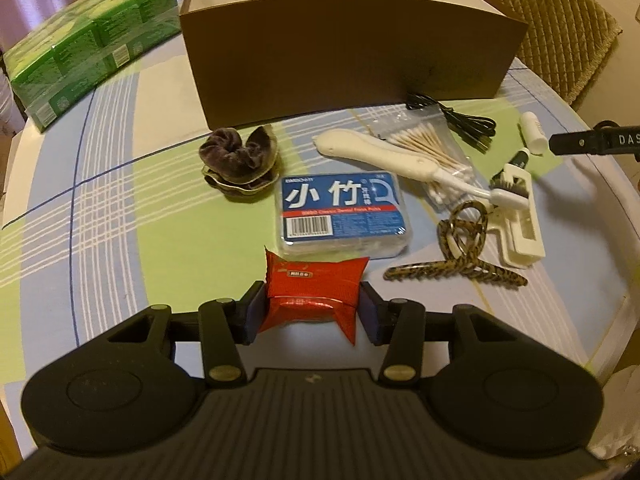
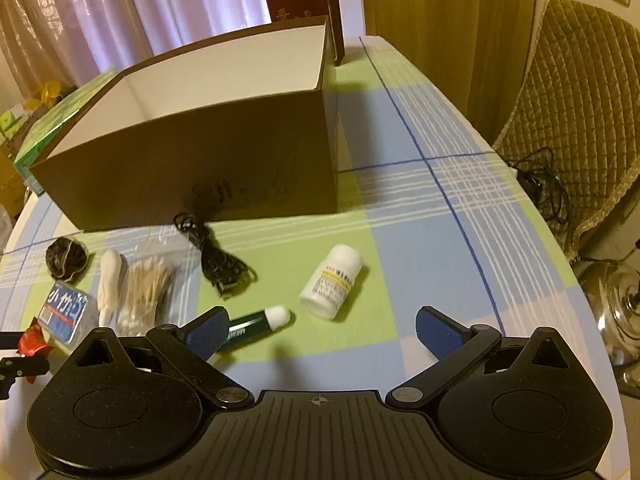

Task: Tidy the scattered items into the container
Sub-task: 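Lift the red candy with the left tool while the right tool grasps the white medicine bottle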

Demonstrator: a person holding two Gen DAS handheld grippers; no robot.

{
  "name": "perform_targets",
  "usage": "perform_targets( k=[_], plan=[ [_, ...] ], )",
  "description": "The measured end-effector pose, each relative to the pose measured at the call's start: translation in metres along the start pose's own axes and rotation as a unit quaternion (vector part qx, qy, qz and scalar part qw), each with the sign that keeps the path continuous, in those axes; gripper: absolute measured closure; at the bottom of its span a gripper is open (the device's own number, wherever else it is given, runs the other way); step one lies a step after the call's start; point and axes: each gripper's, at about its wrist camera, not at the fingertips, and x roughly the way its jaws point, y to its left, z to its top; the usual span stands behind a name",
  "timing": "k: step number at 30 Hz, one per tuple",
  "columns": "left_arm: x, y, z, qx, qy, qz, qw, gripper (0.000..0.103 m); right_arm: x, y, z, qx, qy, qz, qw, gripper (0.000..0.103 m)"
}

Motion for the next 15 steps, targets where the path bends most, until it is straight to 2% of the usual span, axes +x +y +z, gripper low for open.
perform_targets(
  k=[1, 3, 12, 13, 14, 15],
  plan=[
    [0.0, 0.001, 0.0, -0.002, 0.0, 0.001, 1.0, 0.06, 0.001, 0.0, 0.002, 0.0, -0.002, 0.0, 1.0, 0.0],
    [0.001, 0.003, 0.002, -0.006, 0.001, 0.005, 1.0, 0.06, 0.008, -0.001, 0.006, 0.002, 0.007, 0.012, 1.0, 0.035],
    [0.001, 0.012, 0.007, -0.02, 0.002, 0.02, 0.9996, 0.06, 0.029, -0.004, 0.015, 0.021, 0.01, -0.012, 1.0, 0.036],
    [0.001, 0.013, 0.007, -0.022, 0.003, 0.02, 0.9995, 0.06, 0.031, -0.004, 0.016, 0.017, 0.01, -0.014, 1.0, 0.039],
    [0.002, 0.013, 0.007, -0.024, 0.003, 0.021, 0.9995, 0.06, 0.033, -0.004, 0.016, 0.015, 0.011, -0.012, 1.0, 0.049],
    [0.002, 0.014, 0.007, -0.024, 0.004, 0.022, 0.9995, 0.06, 0.034, -0.005, 0.015, 0.013, 0.014, -0.01, 1.0, 0.056]
  ],
)
